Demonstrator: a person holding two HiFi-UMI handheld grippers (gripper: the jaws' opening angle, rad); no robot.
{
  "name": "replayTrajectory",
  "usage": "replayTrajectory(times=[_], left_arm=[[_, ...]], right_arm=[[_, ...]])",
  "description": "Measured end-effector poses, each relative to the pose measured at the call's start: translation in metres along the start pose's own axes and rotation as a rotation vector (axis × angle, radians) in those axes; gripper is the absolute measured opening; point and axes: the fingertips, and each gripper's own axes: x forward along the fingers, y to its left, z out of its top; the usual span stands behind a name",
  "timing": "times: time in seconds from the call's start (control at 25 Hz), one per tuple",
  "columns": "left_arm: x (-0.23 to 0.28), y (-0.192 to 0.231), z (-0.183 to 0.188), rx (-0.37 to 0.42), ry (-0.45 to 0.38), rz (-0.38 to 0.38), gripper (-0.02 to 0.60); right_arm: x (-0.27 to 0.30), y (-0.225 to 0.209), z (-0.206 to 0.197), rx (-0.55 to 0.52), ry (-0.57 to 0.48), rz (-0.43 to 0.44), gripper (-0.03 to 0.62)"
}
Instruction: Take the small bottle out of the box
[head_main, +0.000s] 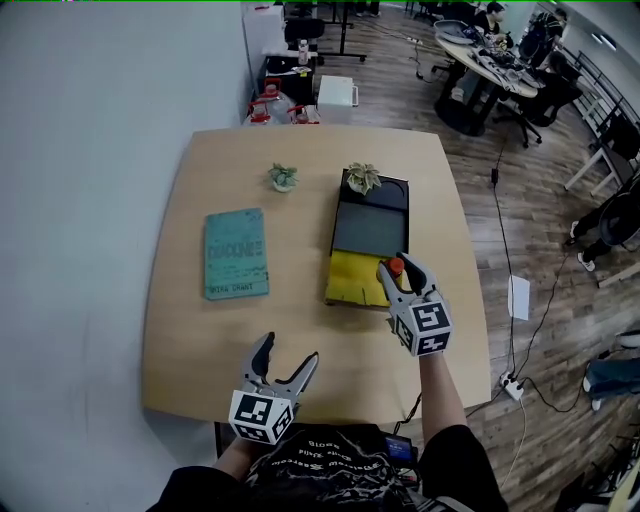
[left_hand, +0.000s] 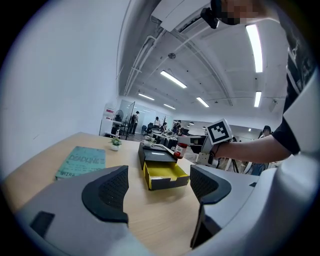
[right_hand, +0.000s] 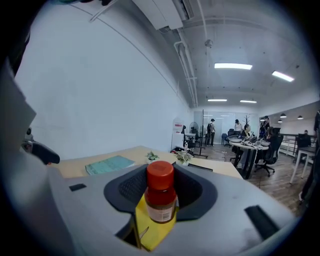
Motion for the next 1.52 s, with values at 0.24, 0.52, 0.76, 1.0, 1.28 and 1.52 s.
replayTrajectory(times=[0.24, 0.52, 0.76, 1.0, 1.28, 1.52], left_arm=[[-0.014, 0.007, 0.007, -0.01, -0.034, 0.003, 0.396], [-0.027, 0.018, 0.018, 0.027, -0.082, 0.029, 0.396], [-0.033, 0.009, 0.021, 0.045, -0.107, 0.001, 0.397], [-0.035, -0.009, 0.021, 0.078, -0.11, -0.052, 0.397], [-0.038, -0.023, 0.014, 0.083, -0.107, -0.083, 0.396], [-0.042, -0.026, 0.007, 0.086, -0.095, -0.086, 0.397]], right_arm=[[-0.036, 0.02, 0.031, -0.073, -0.061, -0.013, 0.158], [-0.081, 0.047, 0.051, -0.065, -0.133, -0.035, 0.158], [-0.113, 0.071, 0.038, -0.038, -0.119, -0.048, 0.159], [-0.14, 0.087, 0.01, -0.008, -0.097, -0.101, 0.158], [-0.169, 0.102, -0.024, 0.074, -0.073, -0.154, 0.16], [-0.186, 0.114, -0.053, 0.107, -0.032, -0.174, 0.16]])
